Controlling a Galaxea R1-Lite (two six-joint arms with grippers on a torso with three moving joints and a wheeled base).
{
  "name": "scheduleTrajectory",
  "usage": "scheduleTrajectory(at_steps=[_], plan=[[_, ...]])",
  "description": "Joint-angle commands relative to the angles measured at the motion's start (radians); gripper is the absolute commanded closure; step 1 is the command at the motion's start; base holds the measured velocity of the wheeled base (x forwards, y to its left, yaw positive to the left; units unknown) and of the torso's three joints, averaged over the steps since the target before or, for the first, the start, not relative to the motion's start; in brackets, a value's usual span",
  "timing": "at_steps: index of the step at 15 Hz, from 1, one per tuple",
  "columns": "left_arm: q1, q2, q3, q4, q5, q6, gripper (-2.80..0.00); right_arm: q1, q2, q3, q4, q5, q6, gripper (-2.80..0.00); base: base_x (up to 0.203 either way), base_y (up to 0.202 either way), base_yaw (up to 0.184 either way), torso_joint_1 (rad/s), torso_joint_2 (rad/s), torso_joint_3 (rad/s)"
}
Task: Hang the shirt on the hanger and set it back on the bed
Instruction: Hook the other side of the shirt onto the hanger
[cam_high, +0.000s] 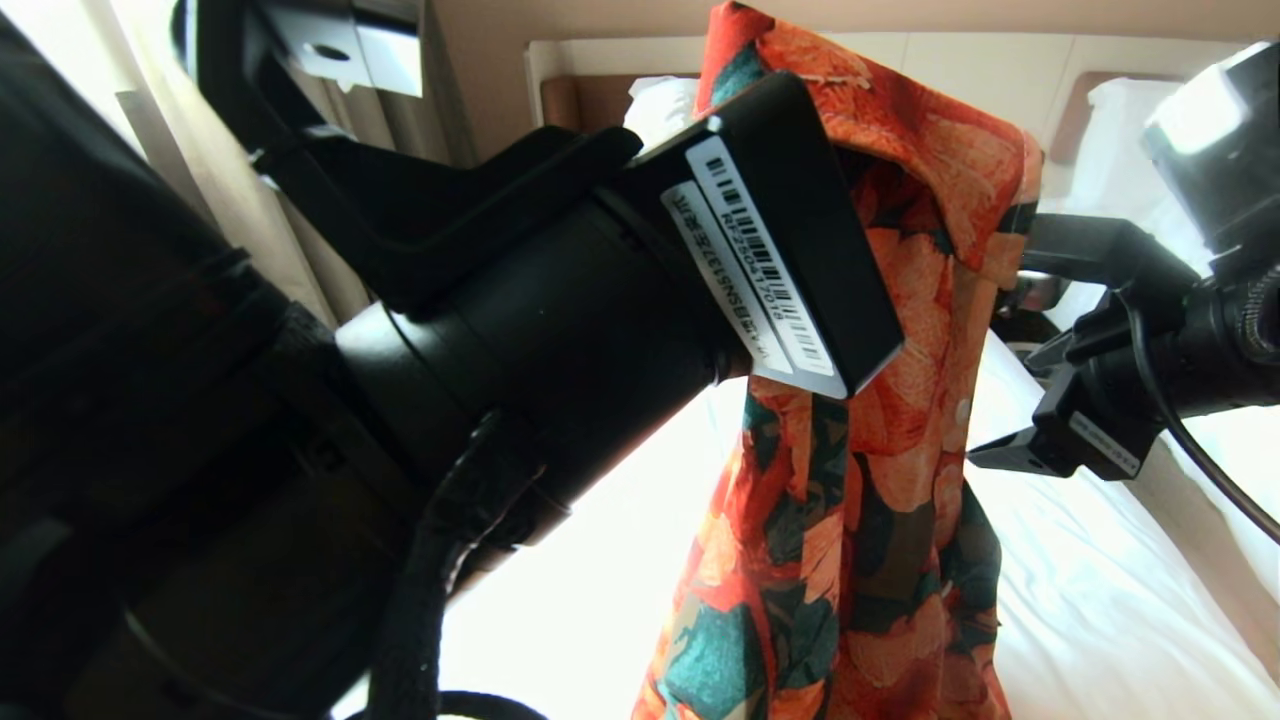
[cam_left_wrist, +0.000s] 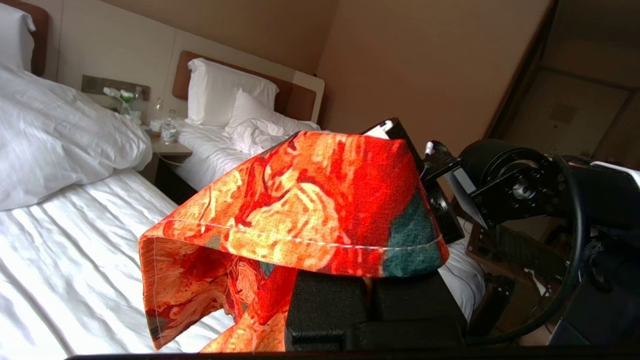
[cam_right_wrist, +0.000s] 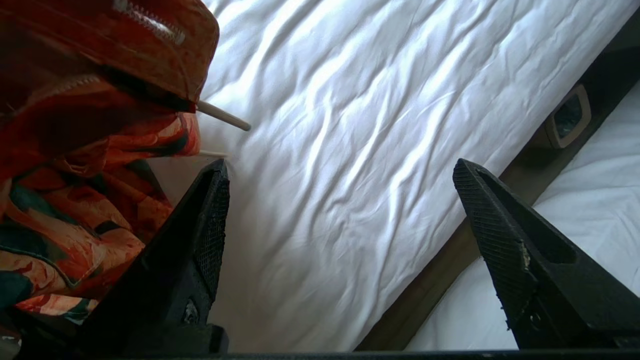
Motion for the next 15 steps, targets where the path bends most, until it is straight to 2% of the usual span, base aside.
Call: scheduleTrajectory(at_steps=[1,5,7,10,15], plan=[[0.000,-0.001,0.000,-0.006,0.002,-0.001,0.00,0.003,0.008,0.013,0.007,-0.001,-0.007,-2.80,0.000,0.000,0.000,0.000,0.00,0.000],[0.000,-0.003,0.001,-0.006,0.002,-0.001,0.00,0.005,0.026,0.019,0.032,-0.001,-0.029,-2.80,0.000,0.000,0.000,0.000,0.00,0.000],[0.000,0.000,0.000,-0.006,0.002,-0.001,0.00,0.016,0.052,0.009,0.026,0.000,-0.086,-2.80,0.000,0.000,0.000,0.000,0.00,0.000],[0.000,-0.001,0.000,-0.006,0.002,-0.001,0.00,0.021,0.093,0.008,-0.049,-0.001,-0.176,-2.80,0.000,0.000,0.000,0.000,0.00,0.000],[0.000,-0.003,0.000,-0.006,0.002,-0.001,0.00,0.049,0.170,0.008,-0.143,-0.001,-0.234,-2.80,0.000,0.000,0.000,0.000,0.00,0.000]])
